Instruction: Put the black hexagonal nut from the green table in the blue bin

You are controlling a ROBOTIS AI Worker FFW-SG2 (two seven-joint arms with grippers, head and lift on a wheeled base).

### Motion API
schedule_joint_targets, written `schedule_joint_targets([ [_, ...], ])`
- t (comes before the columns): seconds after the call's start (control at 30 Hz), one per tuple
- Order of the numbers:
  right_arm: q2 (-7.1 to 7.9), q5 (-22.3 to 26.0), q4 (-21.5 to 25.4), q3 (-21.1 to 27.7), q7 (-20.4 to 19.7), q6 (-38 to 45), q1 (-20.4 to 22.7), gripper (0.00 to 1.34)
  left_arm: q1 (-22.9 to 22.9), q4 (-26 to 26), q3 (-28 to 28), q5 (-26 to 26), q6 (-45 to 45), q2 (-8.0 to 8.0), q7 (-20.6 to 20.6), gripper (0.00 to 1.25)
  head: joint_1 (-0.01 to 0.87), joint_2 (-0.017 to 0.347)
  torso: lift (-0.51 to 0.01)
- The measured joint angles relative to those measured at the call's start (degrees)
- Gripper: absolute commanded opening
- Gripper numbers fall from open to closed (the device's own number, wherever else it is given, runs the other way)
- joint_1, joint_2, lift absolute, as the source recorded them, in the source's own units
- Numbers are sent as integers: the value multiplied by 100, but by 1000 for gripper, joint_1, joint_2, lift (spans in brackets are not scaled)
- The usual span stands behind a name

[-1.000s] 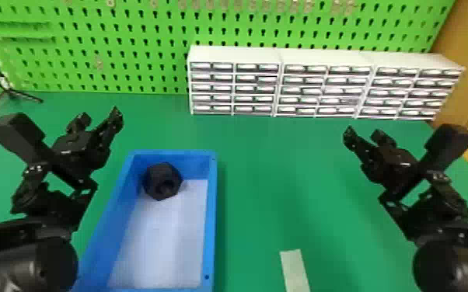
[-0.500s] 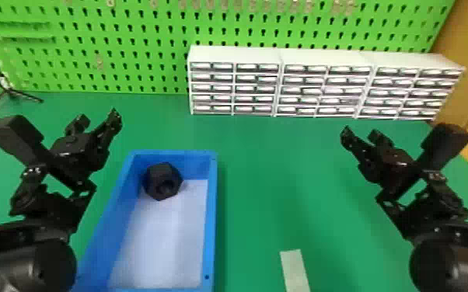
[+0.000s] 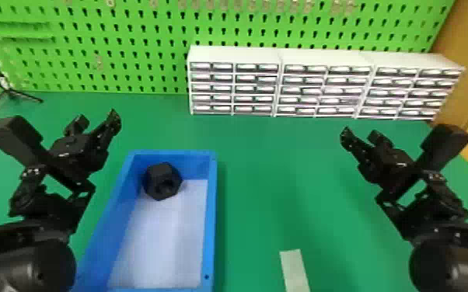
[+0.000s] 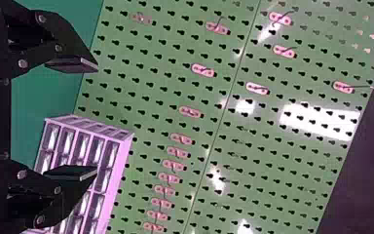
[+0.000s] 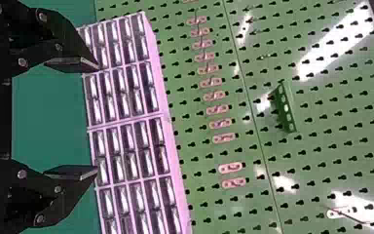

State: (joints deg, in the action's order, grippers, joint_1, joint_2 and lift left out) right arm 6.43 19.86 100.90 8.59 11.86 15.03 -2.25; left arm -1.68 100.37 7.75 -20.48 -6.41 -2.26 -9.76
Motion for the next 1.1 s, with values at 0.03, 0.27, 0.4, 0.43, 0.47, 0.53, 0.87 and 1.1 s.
schedule_joint_targets([
  [0.03,4,0,0,-3,0,0,0,821,0,0,-3,0,0,0,0,746,692,8,-97],
  [0.27,24,19,0,-15,0,0,11,821,25,0,-6,-7,0,-1,0,746,692,8,-97],
  [0.4,25,29,0,-16,0,0,21,821,27,0,-7,-9,0,0,0,746,692,8,-97],
  [0.43,25,32,0,-18,0,0,21,821,26,0,-7,-9,0,0,0,746,692,8,-97],
  [0.47,25,33,0,-20,-1,0,21,821,26,0,-6,-9,0,1,0,746,692,8,-97],
  [0.53,26,35,0,-26,-1,0,19,821,25,0,-4,-13,0,2,0,746,692,8,-97],
  [0.87,34,35,0,-33,0,18,14,819,10,0,-19,-18,0,3,0,746,692,8,-97],
  [1.1,40,35,0,-45,0,18,14,818,10,0,-19,-18,0,5,0,746,692,8,-97],
])
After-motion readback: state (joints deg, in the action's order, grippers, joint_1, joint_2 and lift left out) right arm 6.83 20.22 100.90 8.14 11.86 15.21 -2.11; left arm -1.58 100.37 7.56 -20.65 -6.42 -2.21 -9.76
